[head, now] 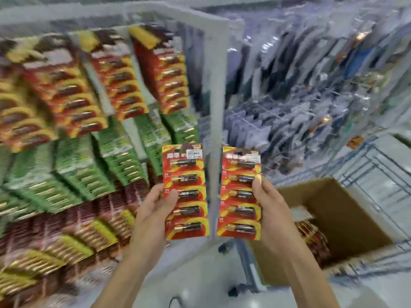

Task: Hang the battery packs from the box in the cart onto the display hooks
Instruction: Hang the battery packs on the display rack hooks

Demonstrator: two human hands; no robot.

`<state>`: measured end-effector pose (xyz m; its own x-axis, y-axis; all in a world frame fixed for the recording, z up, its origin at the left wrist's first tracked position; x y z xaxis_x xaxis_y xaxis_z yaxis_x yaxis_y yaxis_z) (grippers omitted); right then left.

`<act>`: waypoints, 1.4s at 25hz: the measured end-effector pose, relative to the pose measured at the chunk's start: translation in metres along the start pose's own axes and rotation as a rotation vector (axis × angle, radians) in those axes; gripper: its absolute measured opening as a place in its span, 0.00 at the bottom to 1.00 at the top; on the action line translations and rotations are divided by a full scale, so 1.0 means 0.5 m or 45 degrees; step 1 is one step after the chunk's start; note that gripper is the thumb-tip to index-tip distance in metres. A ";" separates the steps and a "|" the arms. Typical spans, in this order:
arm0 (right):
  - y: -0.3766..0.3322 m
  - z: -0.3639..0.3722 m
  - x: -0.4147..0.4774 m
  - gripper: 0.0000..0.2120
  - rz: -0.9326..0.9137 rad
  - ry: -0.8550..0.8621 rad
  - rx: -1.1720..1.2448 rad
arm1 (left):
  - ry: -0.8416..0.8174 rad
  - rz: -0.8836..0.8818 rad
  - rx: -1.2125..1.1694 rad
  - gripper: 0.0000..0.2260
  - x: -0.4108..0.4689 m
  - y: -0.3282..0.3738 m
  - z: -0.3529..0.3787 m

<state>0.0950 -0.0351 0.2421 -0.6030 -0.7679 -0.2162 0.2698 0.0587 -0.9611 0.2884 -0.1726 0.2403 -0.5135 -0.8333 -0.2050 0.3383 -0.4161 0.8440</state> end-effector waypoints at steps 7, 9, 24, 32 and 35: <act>0.005 0.339 -0.021 0.15 0.070 -0.409 -0.093 | 0.344 0.278 -0.106 0.13 -0.150 0.191 -0.261; 0.016 0.443 -0.044 0.13 0.070 -0.499 -0.111 | 0.432 0.345 -0.129 0.12 -0.199 0.238 -0.342; 0.108 1.139 -0.321 0.14 0.079 -0.873 -0.136 | 0.657 0.641 -0.281 0.14 -0.493 0.591 -0.893; 0.107 1.292 -0.314 0.16 0.082 -0.910 -0.148 | 0.789 0.645 -0.357 0.08 -0.475 0.667 -1.008; 0.121 1.330 -0.274 0.22 0.130 -0.874 -0.112 | 0.830 0.636 -0.332 0.11 -0.442 0.680 -1.019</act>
<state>0.6930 -0.3507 0.3277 0.0405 -0.9835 -0.1765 0.2202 0.1811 -0.9585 0.9187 -0.3153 0.3201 0.2725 -0.9502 -0.1511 0.6154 0.0514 0.7865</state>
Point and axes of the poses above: each hand's wrist, its own x-axis towards the middle knuckle, its own z-axis out of the palm, y = z × x, the point moved 7 cm from there along x, towards the middle knuckle, and after that the axes turned 14 degrees about -x, right-handed, at the moved point
